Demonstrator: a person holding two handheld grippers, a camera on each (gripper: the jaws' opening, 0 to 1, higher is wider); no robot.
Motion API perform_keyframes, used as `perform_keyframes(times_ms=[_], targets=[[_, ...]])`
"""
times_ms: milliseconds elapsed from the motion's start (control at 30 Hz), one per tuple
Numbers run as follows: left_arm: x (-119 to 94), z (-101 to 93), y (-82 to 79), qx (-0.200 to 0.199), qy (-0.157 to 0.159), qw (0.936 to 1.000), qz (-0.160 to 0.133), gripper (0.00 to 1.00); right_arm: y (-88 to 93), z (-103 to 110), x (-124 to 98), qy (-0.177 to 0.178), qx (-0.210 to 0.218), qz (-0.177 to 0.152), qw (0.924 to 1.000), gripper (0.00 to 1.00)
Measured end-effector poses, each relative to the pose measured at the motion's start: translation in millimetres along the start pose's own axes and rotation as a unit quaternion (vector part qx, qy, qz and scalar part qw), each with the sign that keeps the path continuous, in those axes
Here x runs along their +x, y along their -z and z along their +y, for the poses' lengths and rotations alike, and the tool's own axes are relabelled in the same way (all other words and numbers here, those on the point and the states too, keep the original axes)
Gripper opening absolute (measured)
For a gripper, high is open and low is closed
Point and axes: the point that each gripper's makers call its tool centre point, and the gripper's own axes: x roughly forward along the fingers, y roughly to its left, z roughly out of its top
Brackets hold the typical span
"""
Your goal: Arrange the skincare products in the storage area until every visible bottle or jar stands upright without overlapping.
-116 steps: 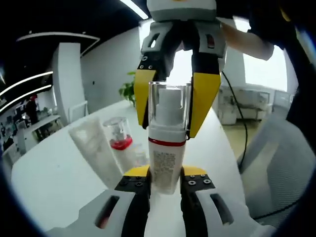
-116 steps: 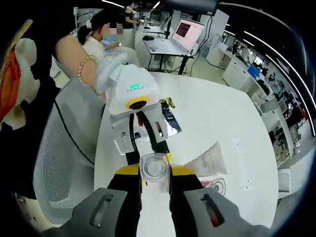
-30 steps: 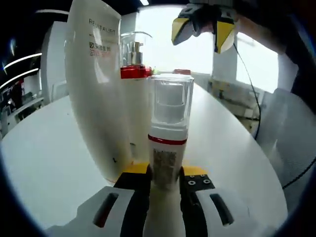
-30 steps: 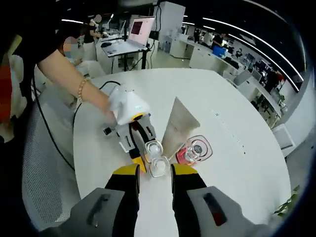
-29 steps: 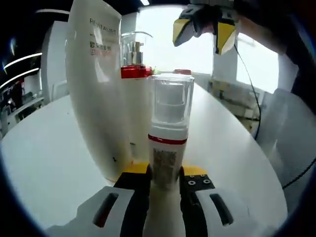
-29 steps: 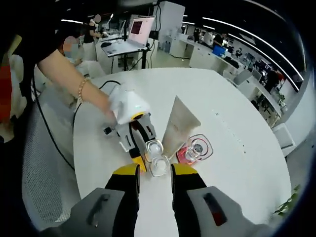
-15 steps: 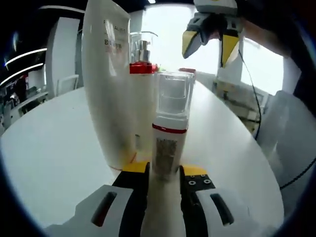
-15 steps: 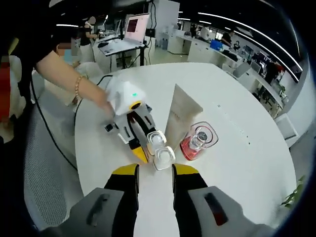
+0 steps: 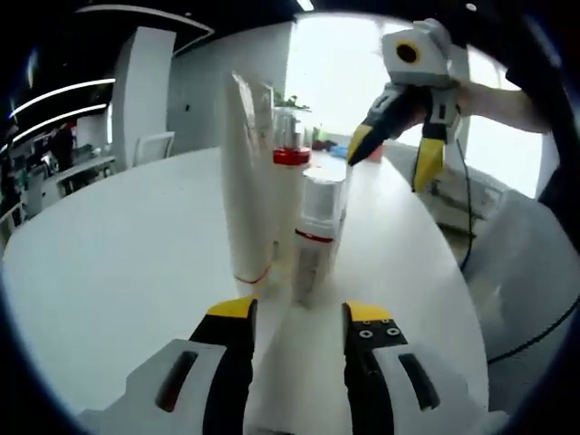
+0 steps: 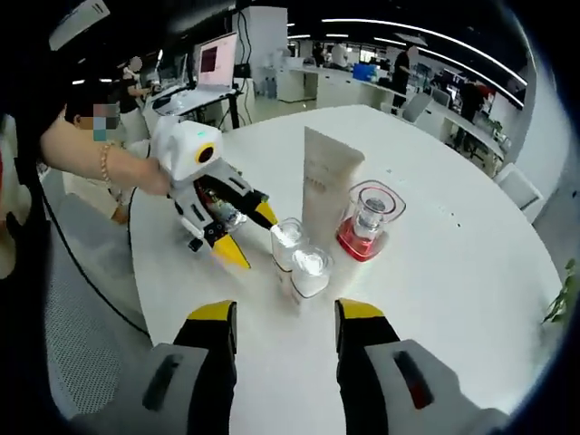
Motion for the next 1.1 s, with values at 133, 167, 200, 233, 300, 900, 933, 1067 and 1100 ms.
perform_keyframes(times_ms=[133,167,200,233,300,900,933,1067,1100], targets=[[-16.9,-0.1,-1.1,-0.014,-0.017,0.9998,0.001,0.44,3.6,7.6,2.1,0.003,0.012,-0.005,0.9999,0.5],[-22.6,0.8,0.2,-0.02,-0.024,0.9995,0.002,0.46,3.0,8.6,2.5,0.002,0.014,-0.007,0.9999,0.52],[-26.0,2.6,2.3,-0.025,-0.029,0.9993,0.004,0.48,2.8,9.7,2.8,0.003,0.018,-0.009,0.9998,0.53],[-31.4,3.3,3.7,-0.03,-0.037,0.9988,0.006,0.51,3.1,13.1,2.9,0.005,0.023,-0.013,0.9996,0.54],[-40.8,2.5,5.2,-0.04,-0.051,0.9978,0.01,0.55,3.1,17.6,3.3,0.007,0.031,-0.018,0.9993,0.57],[-125.6,-18.0,30.0,-0.112,-0.133,0.9845,0.02,0.77,14.3,59.1,-0.7,0.018,0.064,-0.045,0.9968,0.79],[-131.0,-19.8,29.6,-0.114,-0.141,0.9832,0.019,0.8,12.5,59.2,-0.6,0.021,0.064,-0.055,0.9962,0.82],[-145.3,-22.9,32.3,-0.134,-0.157,0.9783,0.014,0.88,19.1,63.8,-2.1,0.032,0.081,-0.068,0.9938,0.9],[-149.4,-23.0,35.3,-0.138,-0.162,0.9771,0.015,0.9,20.9,65.3,-2.7,0.033,0.085,-0.069,0.9934,0.91]])
